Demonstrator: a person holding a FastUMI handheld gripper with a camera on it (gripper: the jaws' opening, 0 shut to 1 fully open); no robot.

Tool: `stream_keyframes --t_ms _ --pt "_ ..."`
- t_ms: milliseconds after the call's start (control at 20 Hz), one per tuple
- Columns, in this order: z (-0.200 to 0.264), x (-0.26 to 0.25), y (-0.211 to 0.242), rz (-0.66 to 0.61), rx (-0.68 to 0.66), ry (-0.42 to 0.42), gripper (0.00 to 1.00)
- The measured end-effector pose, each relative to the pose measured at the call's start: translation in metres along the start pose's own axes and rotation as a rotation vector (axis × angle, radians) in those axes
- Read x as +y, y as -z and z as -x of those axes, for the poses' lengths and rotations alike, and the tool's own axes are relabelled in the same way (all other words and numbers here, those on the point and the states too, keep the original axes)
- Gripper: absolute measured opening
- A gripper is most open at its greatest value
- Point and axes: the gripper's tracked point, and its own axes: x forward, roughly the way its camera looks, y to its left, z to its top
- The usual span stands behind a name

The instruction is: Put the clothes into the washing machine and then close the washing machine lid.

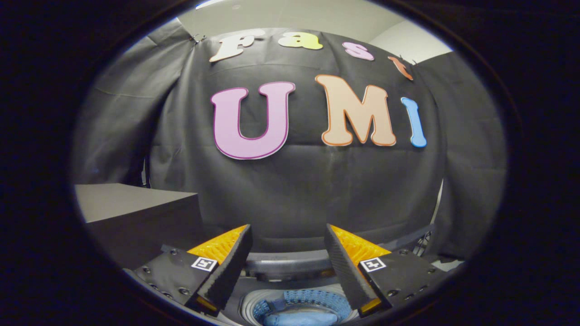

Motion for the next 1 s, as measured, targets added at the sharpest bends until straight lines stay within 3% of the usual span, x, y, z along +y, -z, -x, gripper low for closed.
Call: stream_keyframes --t_ms 150,350,850,1000 --pt "0.008 -0.014 0.021 -0.036 0.067 0.043 0.99" --pt "0.022 -0.023 0.023 0.006 0.08 0.061 0.96" --pt "0.081 -0.032 -0.021 0.144 -0.04 0.027 0.97" --pt "0.1 -0.028 -0.019 0.117 -0.028 -0.011 0.97"
